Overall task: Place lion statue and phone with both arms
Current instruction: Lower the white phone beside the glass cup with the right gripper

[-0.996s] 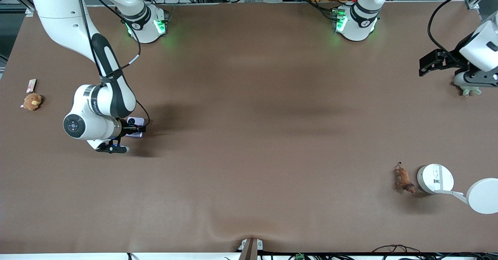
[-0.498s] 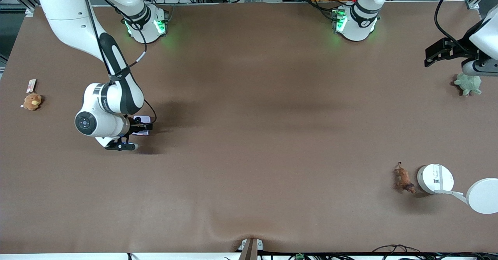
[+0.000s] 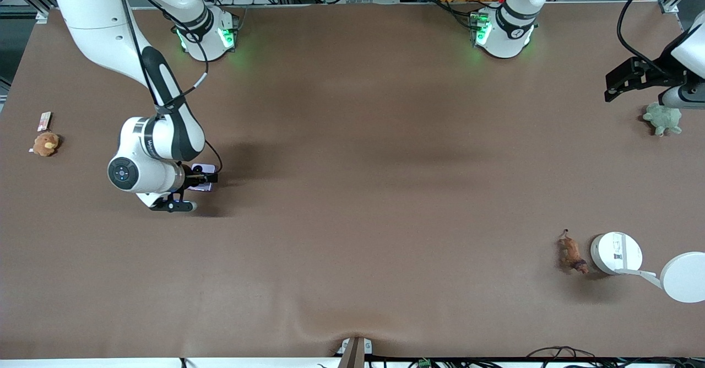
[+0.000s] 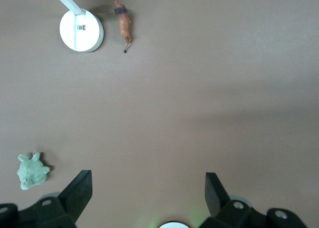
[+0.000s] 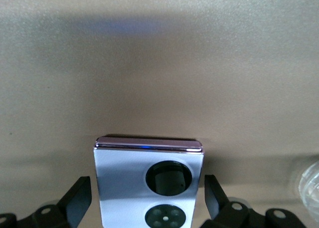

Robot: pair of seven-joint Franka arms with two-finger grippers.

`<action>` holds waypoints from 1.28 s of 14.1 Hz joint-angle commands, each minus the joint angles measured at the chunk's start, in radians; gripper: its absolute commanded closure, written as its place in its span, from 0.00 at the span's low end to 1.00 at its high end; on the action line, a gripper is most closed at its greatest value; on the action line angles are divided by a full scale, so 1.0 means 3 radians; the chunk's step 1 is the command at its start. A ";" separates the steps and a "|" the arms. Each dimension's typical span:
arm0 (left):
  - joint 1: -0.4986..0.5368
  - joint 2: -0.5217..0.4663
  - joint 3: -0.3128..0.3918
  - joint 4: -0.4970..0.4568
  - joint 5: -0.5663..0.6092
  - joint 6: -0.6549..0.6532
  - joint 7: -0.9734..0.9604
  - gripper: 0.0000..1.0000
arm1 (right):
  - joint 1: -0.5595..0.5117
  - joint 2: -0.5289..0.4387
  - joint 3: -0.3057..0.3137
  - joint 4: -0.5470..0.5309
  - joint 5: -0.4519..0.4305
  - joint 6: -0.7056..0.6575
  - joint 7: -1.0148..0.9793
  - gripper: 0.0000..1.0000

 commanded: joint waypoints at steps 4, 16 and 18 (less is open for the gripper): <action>0.0020 0.0052 0.0013 0.0032 0.0046 0.0031 0.0042 0.00 | -0.0018 -0.0157 -0.0016 0.0210 -0.0014 -0.0548 0.0010 0.00; 0.0096 0.0021 0.0003 0.0001 -0.0010 0.0005 -0.0014 0.00 | -0.0130 -0.0187 -0.0001 0.2511 -0.0014 -0.2074 -0.0016 0.00; 0.0096 0.0011 0.0003 -0.0004 -0.0036 -0.0010 -0.0024 0.00 | -0.0258 -0.0187 0.0055 0.2803 -0.0019 -0.2298 -0.0016 0.00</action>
